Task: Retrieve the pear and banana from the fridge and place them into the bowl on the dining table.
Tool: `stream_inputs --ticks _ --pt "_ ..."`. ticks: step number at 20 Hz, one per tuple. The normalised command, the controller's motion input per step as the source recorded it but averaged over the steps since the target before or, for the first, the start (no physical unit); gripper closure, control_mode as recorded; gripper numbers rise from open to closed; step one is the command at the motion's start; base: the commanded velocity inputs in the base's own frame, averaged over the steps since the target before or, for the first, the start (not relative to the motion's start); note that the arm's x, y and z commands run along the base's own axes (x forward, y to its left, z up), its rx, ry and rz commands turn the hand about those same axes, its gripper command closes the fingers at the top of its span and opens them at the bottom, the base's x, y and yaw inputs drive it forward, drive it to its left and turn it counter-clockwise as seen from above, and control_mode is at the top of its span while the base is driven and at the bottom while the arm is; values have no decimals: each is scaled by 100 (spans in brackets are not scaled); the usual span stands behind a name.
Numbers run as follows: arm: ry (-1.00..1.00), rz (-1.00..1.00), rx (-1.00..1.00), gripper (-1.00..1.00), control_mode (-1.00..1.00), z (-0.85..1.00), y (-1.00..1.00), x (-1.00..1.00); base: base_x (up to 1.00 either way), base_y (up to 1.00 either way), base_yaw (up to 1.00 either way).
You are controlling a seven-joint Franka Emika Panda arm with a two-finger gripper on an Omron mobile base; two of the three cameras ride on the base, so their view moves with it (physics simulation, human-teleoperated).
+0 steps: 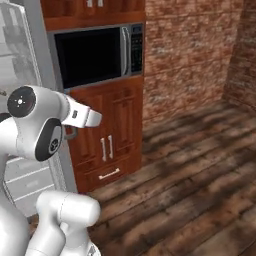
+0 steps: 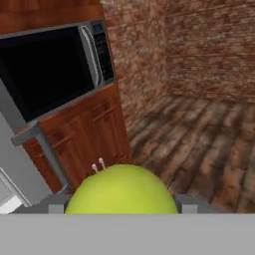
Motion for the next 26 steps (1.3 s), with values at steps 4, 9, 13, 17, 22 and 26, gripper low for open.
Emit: stream_inputs --ticks 4,9,13,17,22,26 --pt "0 0 0 100 100 0 0 0 -8 1 -81" --pt "0 0 0 100 100 0 0 0 -14 0 -76" --pt "0 0 0 100 100 0 0 0 -15 0 -66" --pt "0 0 0 100 100 0 0 0 0 0 -57" --pt "0 0 0 100 100 0 0 0 -11 0 -51" --pt "0 0 0 100 100 0 0 0 -43 0 -45"
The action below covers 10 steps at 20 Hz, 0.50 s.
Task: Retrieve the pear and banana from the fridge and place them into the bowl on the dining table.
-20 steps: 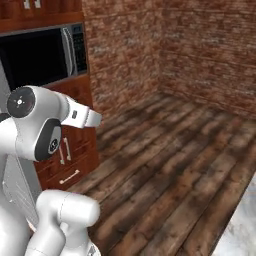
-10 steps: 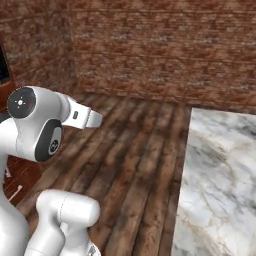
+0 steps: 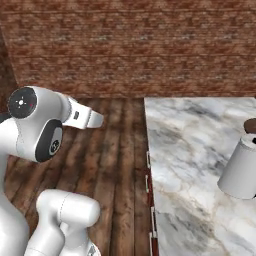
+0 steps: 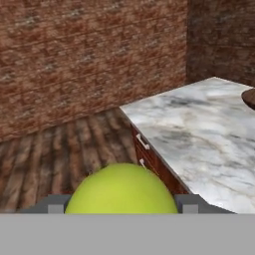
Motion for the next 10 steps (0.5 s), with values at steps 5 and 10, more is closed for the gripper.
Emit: stream_inputs --ticks 5,10 --pt "0 0 0 100 100 0 0 0 -19 8 -37" --pt "0 0 0 100 100 0 0 0 0 14 -26"
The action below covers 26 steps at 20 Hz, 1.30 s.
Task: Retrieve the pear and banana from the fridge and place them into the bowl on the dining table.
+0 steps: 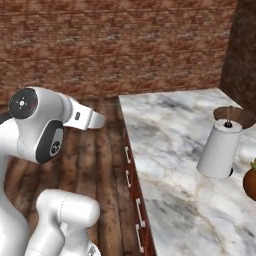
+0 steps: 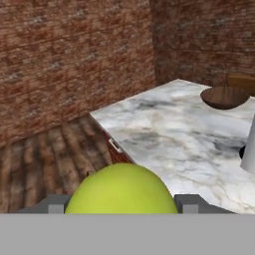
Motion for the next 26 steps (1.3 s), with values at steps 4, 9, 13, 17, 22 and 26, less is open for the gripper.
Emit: stream_inputs --ticks 4,9,13,17,22,26 --pt "0 0 0 100 100 0 0 0 1 12 -16" --pt "0 0 0 100 100 0 0 0 51 16 0" --pt "0 0 0 100 100 0 0 0 91 39 3" --pt "0 0 0 100 100 0 0 0 100 53 22" --pt "0 0 0 100 100 0 0 0 100 54 45" --pt "0 0 0 100 100 0 0 0 100 39 53"
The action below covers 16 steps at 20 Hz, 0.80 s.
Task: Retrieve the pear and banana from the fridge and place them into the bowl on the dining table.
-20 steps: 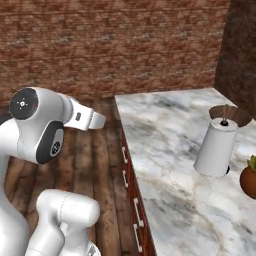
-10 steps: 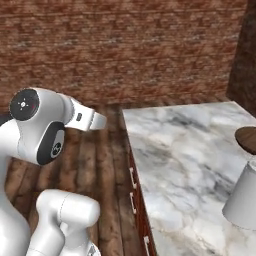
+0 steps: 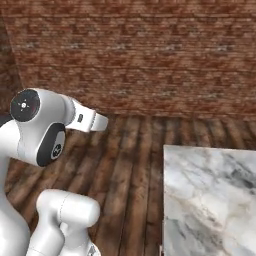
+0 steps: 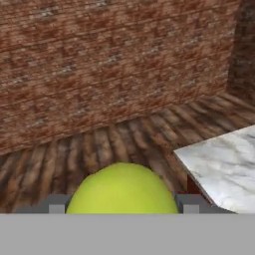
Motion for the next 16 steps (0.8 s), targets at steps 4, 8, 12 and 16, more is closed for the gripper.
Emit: stream_inputs --ticks 4,8,12,16 --pt "0 0 0 100 100 0 0 0 100 17 33" --pt "0 0 0 100 100 0 0 0 100 0 -1" --pt "0 0 0 100 100 0 0 0 100 0 -33" --pt "0 0 0 100 100 0 0 0 89 4 -61"
